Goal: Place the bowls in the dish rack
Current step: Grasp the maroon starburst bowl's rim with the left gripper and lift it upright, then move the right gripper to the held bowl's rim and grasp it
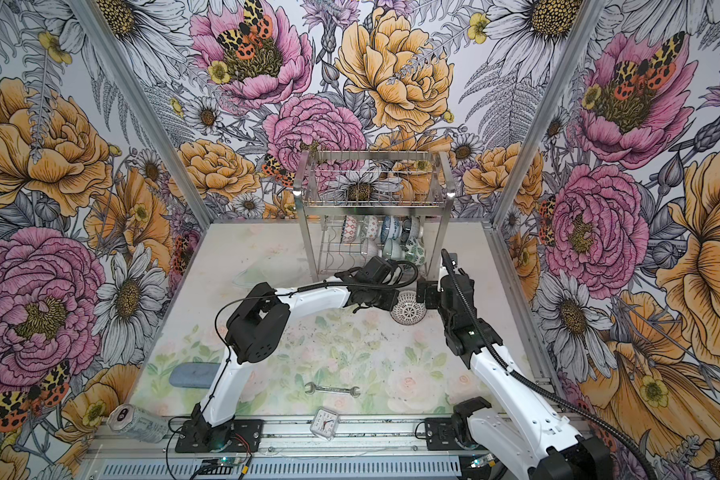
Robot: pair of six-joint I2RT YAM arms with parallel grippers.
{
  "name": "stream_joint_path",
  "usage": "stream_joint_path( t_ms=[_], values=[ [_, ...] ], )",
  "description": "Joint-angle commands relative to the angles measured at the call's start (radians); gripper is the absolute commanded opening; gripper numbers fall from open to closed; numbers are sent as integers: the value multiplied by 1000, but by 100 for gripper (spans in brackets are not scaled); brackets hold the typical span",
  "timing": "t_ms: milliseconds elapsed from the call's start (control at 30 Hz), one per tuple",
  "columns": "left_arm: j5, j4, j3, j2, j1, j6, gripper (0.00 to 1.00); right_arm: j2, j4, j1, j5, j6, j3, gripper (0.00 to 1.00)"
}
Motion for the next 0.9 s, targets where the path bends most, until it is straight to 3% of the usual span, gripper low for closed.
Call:
stream_joint_path(
  t_ms=[0,133,333,500,867],
  values=[
    [-41,-29,-73,-131,11,22,0,-47,-19,-8,-24,4,17,100],
    [-74,-28,-195,-277,42,36,0,-69,-35,-9,-67,-1,26,100],
    [-283,-28,-335,-542,70,64,0,-65,-18,6,-242,34,79,100],
    [-407,25,-410,-667,116,88,0,-24,35,49,-361,88,139,100],
    [-416,98,-417,-724,154,151,0,185,142,220,-319,142,256,93]
  ],
)
